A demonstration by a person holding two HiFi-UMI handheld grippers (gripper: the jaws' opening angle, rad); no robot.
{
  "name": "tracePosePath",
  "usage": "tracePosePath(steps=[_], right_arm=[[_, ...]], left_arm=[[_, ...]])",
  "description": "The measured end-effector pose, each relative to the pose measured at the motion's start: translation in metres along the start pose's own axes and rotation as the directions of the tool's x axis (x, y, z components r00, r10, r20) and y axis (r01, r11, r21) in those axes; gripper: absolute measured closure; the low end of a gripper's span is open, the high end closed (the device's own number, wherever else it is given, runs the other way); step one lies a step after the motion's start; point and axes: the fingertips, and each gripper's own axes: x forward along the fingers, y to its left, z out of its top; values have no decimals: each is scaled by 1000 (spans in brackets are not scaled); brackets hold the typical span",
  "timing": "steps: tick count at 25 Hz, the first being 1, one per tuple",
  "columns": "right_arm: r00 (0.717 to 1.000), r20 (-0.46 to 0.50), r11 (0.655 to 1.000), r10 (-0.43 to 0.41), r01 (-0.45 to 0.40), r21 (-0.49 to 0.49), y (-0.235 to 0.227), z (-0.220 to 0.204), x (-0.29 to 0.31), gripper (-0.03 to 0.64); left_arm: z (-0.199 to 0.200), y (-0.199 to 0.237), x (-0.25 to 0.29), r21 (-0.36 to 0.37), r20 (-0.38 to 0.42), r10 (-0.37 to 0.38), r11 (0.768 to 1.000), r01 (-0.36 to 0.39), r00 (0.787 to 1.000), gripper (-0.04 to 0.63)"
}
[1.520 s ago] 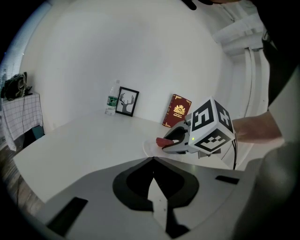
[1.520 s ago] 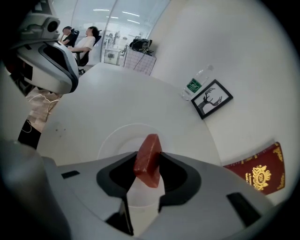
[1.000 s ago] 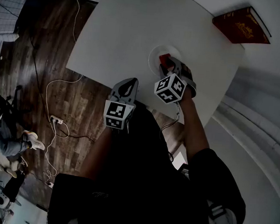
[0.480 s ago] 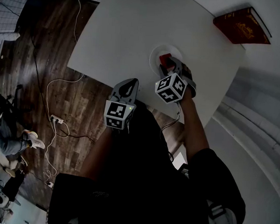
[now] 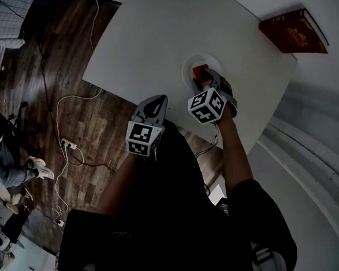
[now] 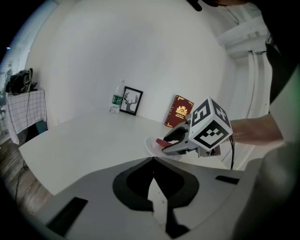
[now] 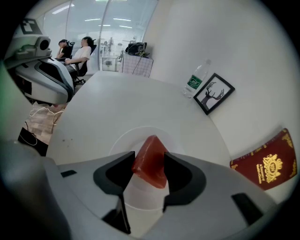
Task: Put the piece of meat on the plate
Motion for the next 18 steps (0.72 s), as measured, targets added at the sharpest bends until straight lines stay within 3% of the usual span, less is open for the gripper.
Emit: tracePosePath(steps=[18], right_arm=[[999,13,999,37,-37,36,7,1,1,382]], left_arm=[[-3,-2,-4,-7,0,-4,1000,4,1000,594]])
